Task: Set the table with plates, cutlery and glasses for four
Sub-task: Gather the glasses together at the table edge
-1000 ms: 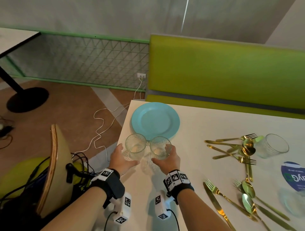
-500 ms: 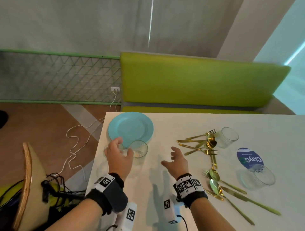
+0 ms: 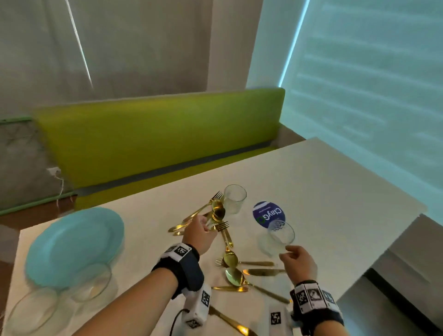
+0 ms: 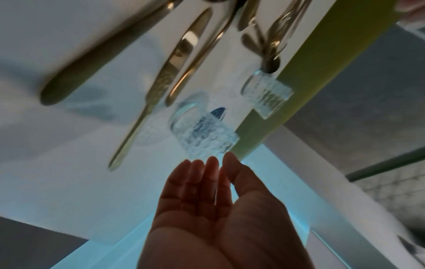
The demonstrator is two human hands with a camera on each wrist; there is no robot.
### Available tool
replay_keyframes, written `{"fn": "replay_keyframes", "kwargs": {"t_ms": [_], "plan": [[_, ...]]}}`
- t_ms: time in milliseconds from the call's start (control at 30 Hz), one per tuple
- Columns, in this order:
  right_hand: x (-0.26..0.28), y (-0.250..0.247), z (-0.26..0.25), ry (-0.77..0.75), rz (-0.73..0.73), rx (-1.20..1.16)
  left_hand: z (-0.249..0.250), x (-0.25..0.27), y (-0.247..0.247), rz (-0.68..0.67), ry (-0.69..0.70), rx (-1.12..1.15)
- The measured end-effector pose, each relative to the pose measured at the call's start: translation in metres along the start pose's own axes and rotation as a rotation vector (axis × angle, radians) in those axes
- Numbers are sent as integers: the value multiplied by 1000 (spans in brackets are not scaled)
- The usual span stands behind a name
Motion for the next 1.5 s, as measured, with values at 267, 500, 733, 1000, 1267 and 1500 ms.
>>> {"fn": "replay_keyframes", "kwargs": {"t_ms": [267, 500, 733, 1000, 1267, 1500], "plan": [[-54, 2, 42, 89, -81, 77, 26, -94, 55, -13, -120, -127], [-85, 12, 47, 54, -213, 96, 27, -141, 80, 54, -113, -231], [-99, 22, 44, -11, -268, 117, 29, -154, 92, 91, -140, -188], [-104, 37, 39, -108, -248, 71, 44, -141, 69, 138, -92, -60], [-93, 29, -18, -233, -186, -73, 36, -67, -3, 231, 72, 200], [-15, 68, -68, -390, -311, -154, -47, 34, -60, 332, 0, 336]]}}
Point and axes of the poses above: each hand's wrist, its own x-axis away from the middle knuckle, its own y-axis out of the palm, z = x × y, the point moved 7 cm from there along -x, towards the middle knuckle, and after that the axes turned 9 degrees about -x, right-handed, at the moved point
